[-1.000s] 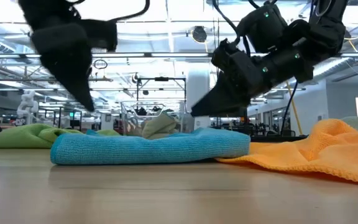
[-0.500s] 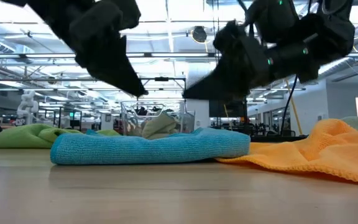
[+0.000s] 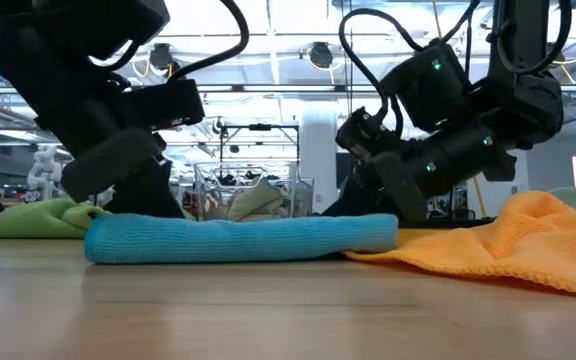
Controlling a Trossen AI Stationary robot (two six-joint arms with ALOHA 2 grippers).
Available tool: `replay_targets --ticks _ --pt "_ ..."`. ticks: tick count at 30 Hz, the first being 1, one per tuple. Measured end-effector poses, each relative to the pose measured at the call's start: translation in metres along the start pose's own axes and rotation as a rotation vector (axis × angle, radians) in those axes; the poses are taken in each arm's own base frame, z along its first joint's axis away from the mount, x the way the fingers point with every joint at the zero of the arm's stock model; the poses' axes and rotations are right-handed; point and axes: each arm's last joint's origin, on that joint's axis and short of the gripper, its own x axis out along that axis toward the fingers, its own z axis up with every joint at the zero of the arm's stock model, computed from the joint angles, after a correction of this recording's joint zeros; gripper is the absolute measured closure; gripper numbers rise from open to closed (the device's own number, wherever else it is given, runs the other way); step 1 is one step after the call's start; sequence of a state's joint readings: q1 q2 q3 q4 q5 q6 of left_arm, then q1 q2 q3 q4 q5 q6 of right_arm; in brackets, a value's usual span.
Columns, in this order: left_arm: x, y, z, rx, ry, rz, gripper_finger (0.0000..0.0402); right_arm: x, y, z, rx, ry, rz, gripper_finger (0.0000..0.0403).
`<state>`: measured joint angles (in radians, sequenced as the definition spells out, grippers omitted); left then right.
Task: Fold microfiber towels
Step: Fold the blue towel
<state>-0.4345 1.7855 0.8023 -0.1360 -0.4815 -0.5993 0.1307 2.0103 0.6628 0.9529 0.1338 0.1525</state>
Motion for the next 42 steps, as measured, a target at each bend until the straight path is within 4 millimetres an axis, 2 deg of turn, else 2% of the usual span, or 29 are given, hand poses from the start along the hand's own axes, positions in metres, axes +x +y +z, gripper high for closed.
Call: replay_targets --ticks 5,9,12,15,19,23,26,31,36,42 --pt "-0.013 0.000 0.007 0.089 -0.010 -0.033 0.0350 -0.004 0.001 0.007 0.013 -0.017 0.007 0.0401" --pt "-0.040 0.002 0.024 0.063 -0.113 -0.087 0.0351 -0.015 0.008 0.029 0.012 -0.078 0.030 0.0401" --pt "-0.060 0.002 0.030 0.046 -0.183 -0.098 0.0350 -0.028 0.016 0.046 -0.007 -0.112 0.057 0.0400" --pt "-0.077 -0.007 0.035 0.033 -0.288 -0.154 0.0350 -0.044 0.029 0.059 -0.024 -0.124 0.098 0.0400" --pt "-0.088 -0.025 0.031 0.070 -0.383 -0.192 0.0350 -0.061 0.051 0.062 -0.052 -0.087 0.160 0.0400" --pt "-0.089 -0.039 0.017 0.082 -0.389 -0.186 0.0349 -0.070 0.071 0.055 -0.072 -0.037 0.196 0.0400" --pt "-0.084 -0.049 0.007 0.097 -0.379 -0.179 0.0334 -0.075 0.082 0.046 -0.084 0.010 0.185 0.0399" --pt "-0.067 -0.068 -0.010 0.136 -0.339 -0.187 0.0267 -0.083 0.097 0.037 -0.131 0.036 0.154 0.0372" --pt "-0.056 -0.090 -0.010 0.191 -0.326 -0.181 0.0198 -0.085 0.102 0.035 -0.142 0.032 0.156 0.0333" --pt "-0.043 -0.098 -0.015 0.284 -0.222 -0.067 0.0162 -0.086 0.102 0.032 -0.167 0.060 0.151 0.0303"
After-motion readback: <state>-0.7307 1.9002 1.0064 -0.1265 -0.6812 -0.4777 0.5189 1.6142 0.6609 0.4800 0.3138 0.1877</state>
